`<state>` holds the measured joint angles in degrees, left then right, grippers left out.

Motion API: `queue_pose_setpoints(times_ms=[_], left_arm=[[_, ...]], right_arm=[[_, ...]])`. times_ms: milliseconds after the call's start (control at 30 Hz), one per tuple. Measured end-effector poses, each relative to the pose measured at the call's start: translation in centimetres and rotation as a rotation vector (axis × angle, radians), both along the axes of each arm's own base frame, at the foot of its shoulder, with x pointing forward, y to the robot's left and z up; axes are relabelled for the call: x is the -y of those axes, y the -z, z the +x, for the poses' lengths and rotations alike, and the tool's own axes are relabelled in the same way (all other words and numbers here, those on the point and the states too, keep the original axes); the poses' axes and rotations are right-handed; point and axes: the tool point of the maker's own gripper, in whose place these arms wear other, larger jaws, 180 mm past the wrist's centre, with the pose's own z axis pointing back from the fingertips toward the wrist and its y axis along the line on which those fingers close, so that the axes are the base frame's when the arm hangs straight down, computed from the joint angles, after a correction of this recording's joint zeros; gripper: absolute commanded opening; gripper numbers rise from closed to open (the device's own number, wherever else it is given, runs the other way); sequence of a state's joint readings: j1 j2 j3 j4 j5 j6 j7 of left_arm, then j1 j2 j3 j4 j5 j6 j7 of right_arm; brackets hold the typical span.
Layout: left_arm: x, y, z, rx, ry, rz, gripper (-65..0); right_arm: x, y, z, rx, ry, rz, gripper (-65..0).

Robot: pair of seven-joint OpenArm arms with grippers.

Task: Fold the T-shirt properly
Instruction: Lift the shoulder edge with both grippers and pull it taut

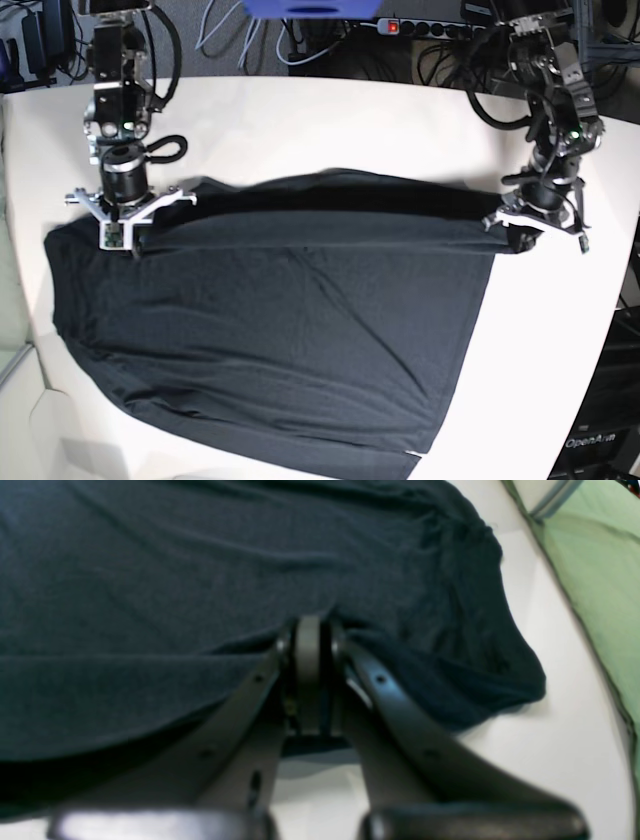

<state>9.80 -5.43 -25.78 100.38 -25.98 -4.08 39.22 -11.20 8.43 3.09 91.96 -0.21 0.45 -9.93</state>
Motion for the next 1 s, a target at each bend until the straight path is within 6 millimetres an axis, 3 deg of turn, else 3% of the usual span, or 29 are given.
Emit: queue_pose_setpoints(times_ms=[133,200,533,1000], left_arm=[[-0.1,-0.1,0.2,0.002,-0.001,0.003,-52.7],[-0.2,-0.6,0.7,0.016,-0.005,0.006,-49.8],[-0.1,-2.1,3.0,0.070,-0.004,-0.011,-49.7],[-0.3,4.9,-0.4,-0.120,-0.021,-0.057,-49.6]], right_arm=[[0.0,0.0,0.0,0.000,0.000,0.000,-64.8],[0.0,0.0,0.0,0.000,0.000,0.000,-64.8],[0.0,0.2,-0.3,-0.007,0.000,0.000,-64.8],[0.0,0.4,-0.5,-0.013,0.000,0.001,-64.7]])
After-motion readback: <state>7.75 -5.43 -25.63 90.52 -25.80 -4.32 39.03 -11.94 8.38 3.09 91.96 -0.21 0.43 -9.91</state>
